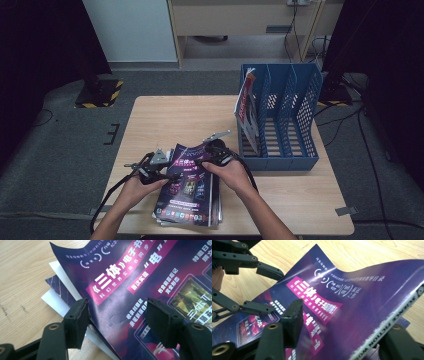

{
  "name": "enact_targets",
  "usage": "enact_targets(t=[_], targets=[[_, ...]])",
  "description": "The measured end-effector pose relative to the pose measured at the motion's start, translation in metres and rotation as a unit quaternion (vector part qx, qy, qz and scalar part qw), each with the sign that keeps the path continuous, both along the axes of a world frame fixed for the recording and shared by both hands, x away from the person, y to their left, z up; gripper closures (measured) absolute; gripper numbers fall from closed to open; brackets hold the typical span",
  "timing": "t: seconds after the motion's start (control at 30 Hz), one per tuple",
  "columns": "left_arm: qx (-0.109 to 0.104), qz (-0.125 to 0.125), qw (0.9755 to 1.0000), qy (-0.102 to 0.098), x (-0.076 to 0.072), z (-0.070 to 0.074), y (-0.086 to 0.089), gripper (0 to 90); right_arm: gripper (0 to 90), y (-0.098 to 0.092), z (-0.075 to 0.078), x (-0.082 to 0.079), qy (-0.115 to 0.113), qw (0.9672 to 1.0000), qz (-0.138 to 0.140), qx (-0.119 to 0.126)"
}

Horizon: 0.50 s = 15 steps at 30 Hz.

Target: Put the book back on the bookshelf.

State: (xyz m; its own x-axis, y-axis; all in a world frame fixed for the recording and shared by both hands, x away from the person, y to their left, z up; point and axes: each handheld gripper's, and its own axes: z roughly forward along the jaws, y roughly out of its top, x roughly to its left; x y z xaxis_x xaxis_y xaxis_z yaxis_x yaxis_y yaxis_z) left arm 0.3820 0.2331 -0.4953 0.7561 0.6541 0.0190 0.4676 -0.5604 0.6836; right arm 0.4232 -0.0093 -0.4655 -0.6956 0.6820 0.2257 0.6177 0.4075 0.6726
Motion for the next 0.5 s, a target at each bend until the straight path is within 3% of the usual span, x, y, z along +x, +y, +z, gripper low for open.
enact_targets(t=[0.13, 0.3, 0.5], targets=[[0.0, 0.0, 1.0, 0.0, -0.0001, 0.0, -0.0001, 35.0, 49.4, -0.0001, 0.0009, 0.0012, 0.008, 1.0, -0.002, -0.002], [0.0, 0.001, 1.0, -0.001, -0.0001, 0.0, -0.0001, 34.7, 64.3, -0.0006, 0.0029, 0.0029, 0.006, 0.9998, -0.011, -0.014], [-0.001, 0.004, 1.0, -0.005, -0.0004, -0.0001, 0.0009, 32.5, 67.4, 0.0019, 0.0087, 0.0018, 0.011, 0.9996, -0.018, -0.017]])
